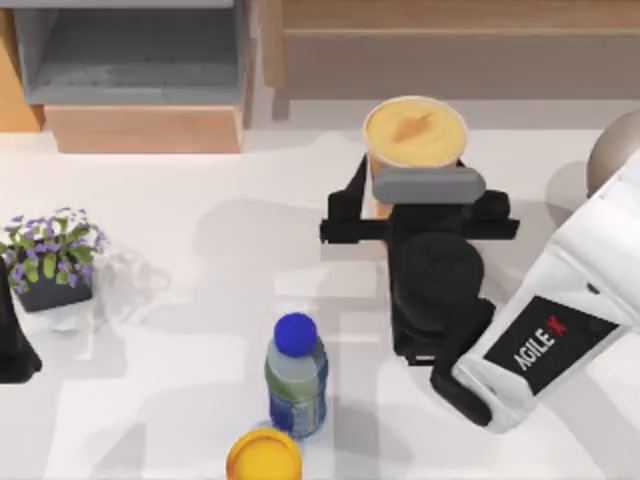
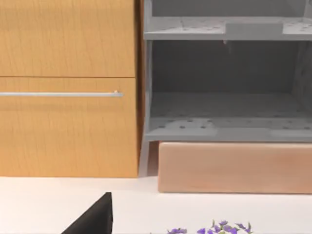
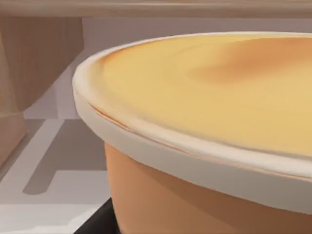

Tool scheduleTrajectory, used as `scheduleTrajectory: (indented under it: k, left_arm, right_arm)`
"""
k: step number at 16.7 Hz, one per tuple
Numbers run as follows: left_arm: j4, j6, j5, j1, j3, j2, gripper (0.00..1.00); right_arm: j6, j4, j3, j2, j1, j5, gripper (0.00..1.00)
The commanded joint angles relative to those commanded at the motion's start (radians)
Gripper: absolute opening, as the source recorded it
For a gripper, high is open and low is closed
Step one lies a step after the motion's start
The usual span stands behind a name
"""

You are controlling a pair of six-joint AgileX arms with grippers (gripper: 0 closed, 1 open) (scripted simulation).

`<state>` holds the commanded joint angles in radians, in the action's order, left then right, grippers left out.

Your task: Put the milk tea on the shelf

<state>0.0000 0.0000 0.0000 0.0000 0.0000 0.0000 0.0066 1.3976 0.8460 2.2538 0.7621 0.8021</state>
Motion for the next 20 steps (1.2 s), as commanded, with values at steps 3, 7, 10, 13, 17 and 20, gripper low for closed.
scheduleTrajectory:
  k: [3,7,10,13,17,20]
  left_arm:
    - [0.0,0.0,0.0,0.0,0.0,0.0,1.0]
    - [0.0,0.0,0.0,0.0,0.0,0.0,1.0]
    - [0.0,0.0,0.0,0.0,0.0,0.0,1.0]
    - [0.0,0.0,0.0,0.0,0.0,0.0,1.0]
    - [0.0,0.0,0.0,0.0,0.0,0.0,1.0]
    - [0.0,0.0,0.0,0.0,0.0,0.0,1.0]
  right_arm:
    - [0.001,0.002,0.003,0.003,0.0,0.0,0.0]
    - [-0.001,0.009,0.037,-0.037,-0.013,-0.012,0.0]
    - [-0.007,-0.013,0.077,-0.095,-0.041,-0.039,0.0]
    - [-0.016,-0.063,0.113,-0.161,-0.079,-0.074,0.0]
    - [-0.026,-0.163,0.156,-0.243,-0.15,-0.132,0.0]
    - [-0.03,-0.258,0.185,-0.298,-0.216,-0.188,0.0]
